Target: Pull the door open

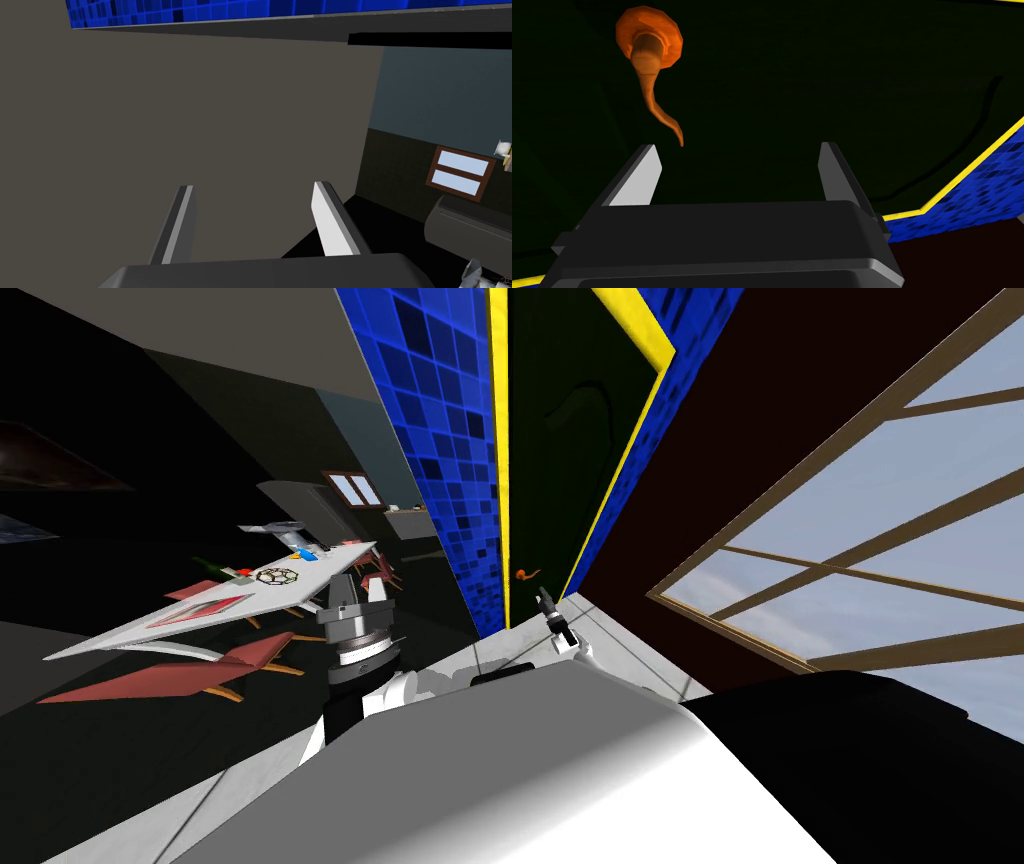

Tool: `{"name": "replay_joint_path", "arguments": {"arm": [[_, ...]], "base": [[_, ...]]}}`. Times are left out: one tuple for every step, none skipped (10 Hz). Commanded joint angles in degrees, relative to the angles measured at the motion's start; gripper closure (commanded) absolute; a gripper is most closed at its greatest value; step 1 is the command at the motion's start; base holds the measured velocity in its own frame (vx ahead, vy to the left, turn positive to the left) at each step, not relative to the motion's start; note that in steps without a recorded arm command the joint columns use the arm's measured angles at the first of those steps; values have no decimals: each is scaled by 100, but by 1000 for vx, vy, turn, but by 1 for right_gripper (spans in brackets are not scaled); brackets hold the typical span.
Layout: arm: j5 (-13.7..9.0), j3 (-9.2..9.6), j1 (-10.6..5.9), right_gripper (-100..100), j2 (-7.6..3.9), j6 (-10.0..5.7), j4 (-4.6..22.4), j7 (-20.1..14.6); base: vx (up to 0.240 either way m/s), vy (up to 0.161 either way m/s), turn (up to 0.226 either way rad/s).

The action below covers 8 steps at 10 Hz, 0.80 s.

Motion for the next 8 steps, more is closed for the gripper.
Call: {"name": "replay_joint_path", "arguments": {"arm": [[1, 34, -110, -100, -64, -26, 286, -67], [1, 55, -179, -100, -110, -52, 471, -113], [1, 55, -179, -100, -110, -52, 476, -113], [1, 76, -247, -100, -157, -77, 663, -159], [0, 95, -307, -100, -198, -100, 803, -199], [0, 114, -365, -100, -238, -122, 961, -239], [0, 114, -365, -100, -238, -122, 989, -239], [0, 132, -424, -100, -278, -144, 1150, -278]], "base": [[54, -55, 143], [66, -66, 155], [40, -51, 55], [27, -45, 76], [58, -57, 120], [66, -65, 133], [37, -47, 45], [24, -37, 70]]}}
